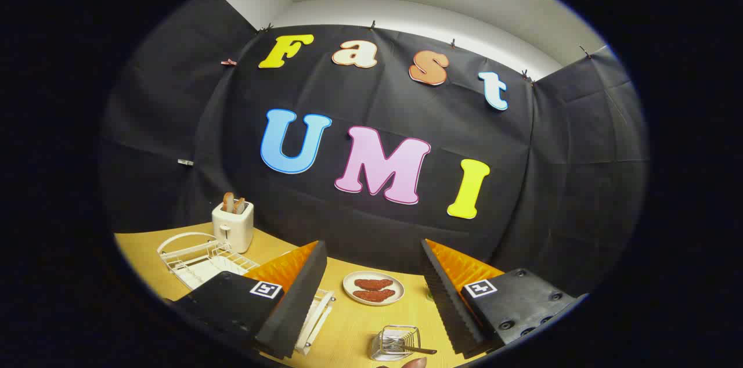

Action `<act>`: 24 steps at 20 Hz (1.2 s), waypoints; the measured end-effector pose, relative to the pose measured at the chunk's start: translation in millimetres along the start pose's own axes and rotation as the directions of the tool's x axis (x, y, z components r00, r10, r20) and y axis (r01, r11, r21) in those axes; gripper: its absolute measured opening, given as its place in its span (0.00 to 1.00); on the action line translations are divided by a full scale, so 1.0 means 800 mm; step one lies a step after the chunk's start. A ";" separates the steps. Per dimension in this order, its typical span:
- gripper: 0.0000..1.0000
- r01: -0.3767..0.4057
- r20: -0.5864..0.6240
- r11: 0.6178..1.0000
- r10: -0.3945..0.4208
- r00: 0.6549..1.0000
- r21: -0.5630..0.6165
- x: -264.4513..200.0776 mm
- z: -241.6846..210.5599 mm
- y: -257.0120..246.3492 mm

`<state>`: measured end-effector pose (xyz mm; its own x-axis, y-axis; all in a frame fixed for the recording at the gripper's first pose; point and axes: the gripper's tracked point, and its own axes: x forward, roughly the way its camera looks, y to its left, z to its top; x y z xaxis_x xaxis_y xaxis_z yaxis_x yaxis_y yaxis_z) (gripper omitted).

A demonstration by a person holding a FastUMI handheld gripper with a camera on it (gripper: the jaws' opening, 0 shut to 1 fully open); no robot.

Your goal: Take the plate from the dish rack, then take the spoon from the basket and place it into the plate.

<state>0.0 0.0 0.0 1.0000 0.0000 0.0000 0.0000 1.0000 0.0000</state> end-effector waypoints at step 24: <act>0.98 -0.078 -0.321 0.984 0.126 0.939 0.159 0.040 -0.019 0.110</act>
<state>31.8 88.3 -15.1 0.9386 0.1258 -0.3213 -0.0776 0.9843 0.1588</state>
